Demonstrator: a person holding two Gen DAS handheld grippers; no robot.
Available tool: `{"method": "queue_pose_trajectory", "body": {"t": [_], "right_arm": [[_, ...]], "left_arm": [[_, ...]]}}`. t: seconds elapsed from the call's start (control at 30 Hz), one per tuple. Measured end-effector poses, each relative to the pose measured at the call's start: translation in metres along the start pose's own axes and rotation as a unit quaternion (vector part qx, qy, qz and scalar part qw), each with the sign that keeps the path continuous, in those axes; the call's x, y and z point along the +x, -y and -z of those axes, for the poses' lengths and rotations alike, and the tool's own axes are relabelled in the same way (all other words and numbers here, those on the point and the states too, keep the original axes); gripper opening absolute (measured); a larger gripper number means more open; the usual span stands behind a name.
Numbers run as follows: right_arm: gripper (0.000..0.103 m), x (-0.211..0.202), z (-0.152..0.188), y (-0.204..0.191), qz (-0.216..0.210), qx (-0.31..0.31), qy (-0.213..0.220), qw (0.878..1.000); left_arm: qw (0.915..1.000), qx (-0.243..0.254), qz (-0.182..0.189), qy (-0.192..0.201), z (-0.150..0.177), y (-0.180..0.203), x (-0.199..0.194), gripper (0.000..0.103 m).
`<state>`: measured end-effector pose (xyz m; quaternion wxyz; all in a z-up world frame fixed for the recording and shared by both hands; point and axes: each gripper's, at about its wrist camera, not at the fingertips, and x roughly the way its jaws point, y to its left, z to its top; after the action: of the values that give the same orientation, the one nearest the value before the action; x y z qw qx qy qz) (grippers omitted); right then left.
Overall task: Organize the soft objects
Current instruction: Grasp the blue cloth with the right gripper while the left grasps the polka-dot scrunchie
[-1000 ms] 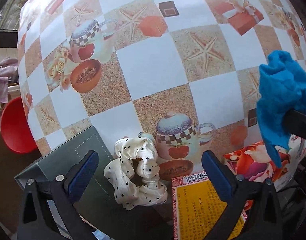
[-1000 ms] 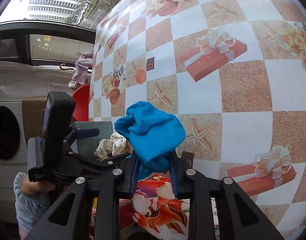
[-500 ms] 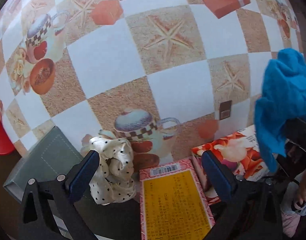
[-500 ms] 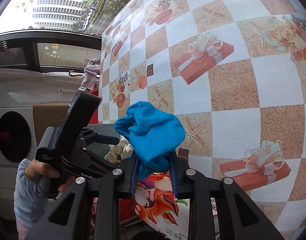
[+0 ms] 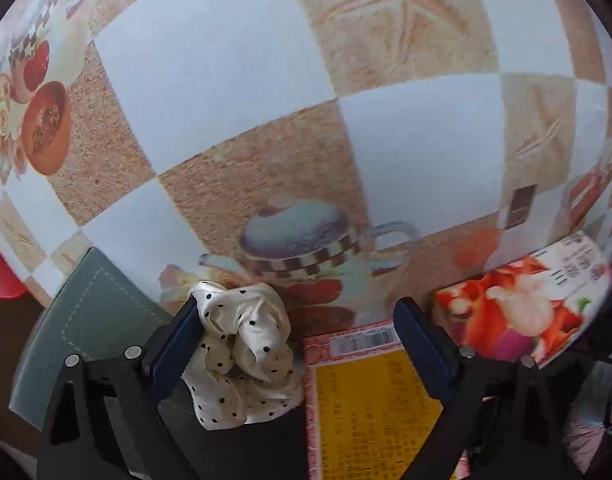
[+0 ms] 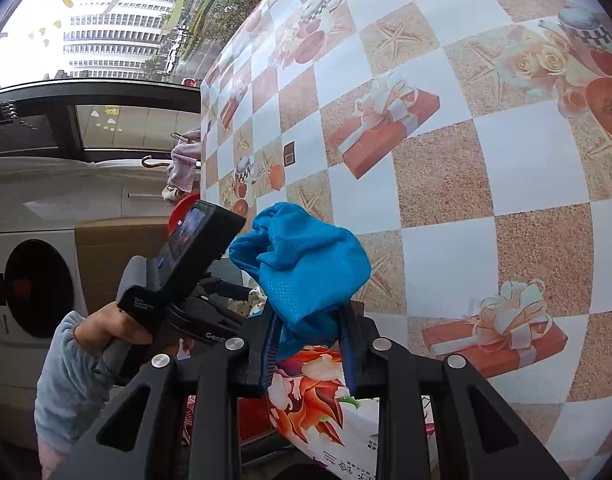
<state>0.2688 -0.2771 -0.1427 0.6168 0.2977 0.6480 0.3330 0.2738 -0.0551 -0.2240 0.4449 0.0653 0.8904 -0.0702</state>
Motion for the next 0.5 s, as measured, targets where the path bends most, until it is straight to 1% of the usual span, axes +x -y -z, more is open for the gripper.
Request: {"method": "queue_pose_trajectory", "body": {"t": [0.03,0.1,0.13,0.23,0.3,0.37,0.43,0.47,0.5], "right_arm": [[0.028,-0.001,0.0,-0.001,-0.001,-0.002,0.0,1.0],[0.028,-0.002,0.001,-0.003,-0.002,-0.007,0.001,1.0],[0.028,-0.002,0.0,-0.004,-0.003,-0.008,0.001,1.0],[0.028,0.002,-0.001,-0.005,-0.006,-0.009,-0.001,1.0],[0.028,0.005,-0.001,-0.007,-0.009,-0.011,-0.004,1.0],[0.028,0.005,0.0,-0.008,-0.011,-0.014,-0.006,1.0],[0.028,0.004,0.0,-0.01,-0.012,-0.015,-0.004,1.0],[0.028,0.002,0.0,-0.01,-0.012,-0.017,-0.002,1.0],[0.028,0.001,0.0,-0.011,-0.012,-0.018,0.001,1.0]], "left_arm": [[0.9994,0.006,-0.031,-0.009,0.0,-0.001,0.003,0.095],[0.997,0.015,-0.074,-0.019,0.002,-0.005,0.007,0.095],[0.9963,0.02,-0.083,-0.013,0.003,-0.006,0.005,0.095],[0.9963,0.021,-0.082,0.011,0.012,-0.011,-0.006,0.095],[0.9934,0.023,-0.109,0.025,0.018,-0.016,-0.012,0.095],[0.992,0.026,-0.121,0.022,0.017,-0.013,-0.015,0.095],[0.9906,0.033,-0.133,0.006,0.021,-0.015,-0.004,0.089],[0.9895,0.039,-0.139,-0.002,0.02,-0.016,0.003,0.085],[0.9894,0.039,-0.139,-0.01,0.018,-0.02,0.007,0.065]]}}
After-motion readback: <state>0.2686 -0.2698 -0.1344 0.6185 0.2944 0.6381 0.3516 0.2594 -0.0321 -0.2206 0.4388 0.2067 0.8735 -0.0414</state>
